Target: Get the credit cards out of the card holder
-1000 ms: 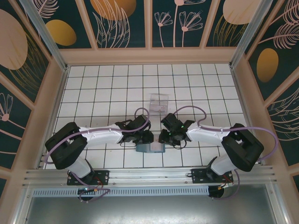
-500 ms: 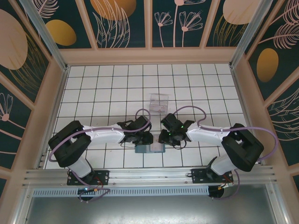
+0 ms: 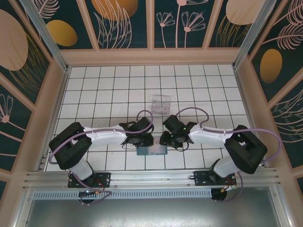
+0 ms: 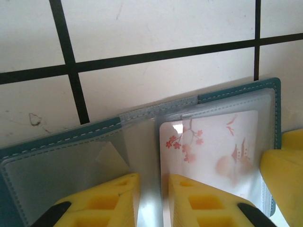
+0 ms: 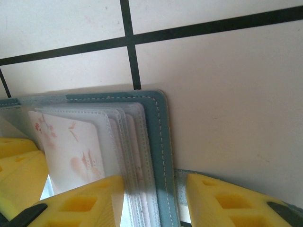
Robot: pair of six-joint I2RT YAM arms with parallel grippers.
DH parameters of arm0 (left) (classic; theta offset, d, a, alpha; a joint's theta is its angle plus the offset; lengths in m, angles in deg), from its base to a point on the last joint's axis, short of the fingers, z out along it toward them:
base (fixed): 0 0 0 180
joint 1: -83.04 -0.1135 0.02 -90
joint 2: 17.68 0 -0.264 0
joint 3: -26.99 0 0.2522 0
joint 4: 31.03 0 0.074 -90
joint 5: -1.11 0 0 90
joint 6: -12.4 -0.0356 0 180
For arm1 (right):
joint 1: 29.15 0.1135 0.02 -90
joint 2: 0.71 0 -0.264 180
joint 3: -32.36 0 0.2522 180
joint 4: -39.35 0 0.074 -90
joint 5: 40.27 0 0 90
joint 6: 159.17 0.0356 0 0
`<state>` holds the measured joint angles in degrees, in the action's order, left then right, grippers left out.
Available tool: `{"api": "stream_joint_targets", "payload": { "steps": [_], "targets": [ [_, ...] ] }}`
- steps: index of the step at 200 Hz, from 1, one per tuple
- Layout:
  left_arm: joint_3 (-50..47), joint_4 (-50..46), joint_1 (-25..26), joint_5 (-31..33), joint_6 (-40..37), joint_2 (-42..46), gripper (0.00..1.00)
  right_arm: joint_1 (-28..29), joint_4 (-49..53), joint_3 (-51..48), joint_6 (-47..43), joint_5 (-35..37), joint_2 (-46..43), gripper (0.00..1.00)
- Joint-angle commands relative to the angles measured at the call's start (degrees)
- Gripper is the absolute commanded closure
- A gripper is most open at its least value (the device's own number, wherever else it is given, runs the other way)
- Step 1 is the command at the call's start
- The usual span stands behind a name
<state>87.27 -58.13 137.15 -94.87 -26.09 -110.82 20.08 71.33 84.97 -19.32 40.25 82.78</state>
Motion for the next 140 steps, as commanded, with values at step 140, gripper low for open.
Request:
{"api": "stream_joint_targets", "payload": {
  "steps": [140],
  "targets": [
    [-7.1,13.7,-2.2,-7.0,4.9,5.7,0.72,0.5,2.8,0.3,-0.1,1.8,1.0,0.64]
  ]
}}
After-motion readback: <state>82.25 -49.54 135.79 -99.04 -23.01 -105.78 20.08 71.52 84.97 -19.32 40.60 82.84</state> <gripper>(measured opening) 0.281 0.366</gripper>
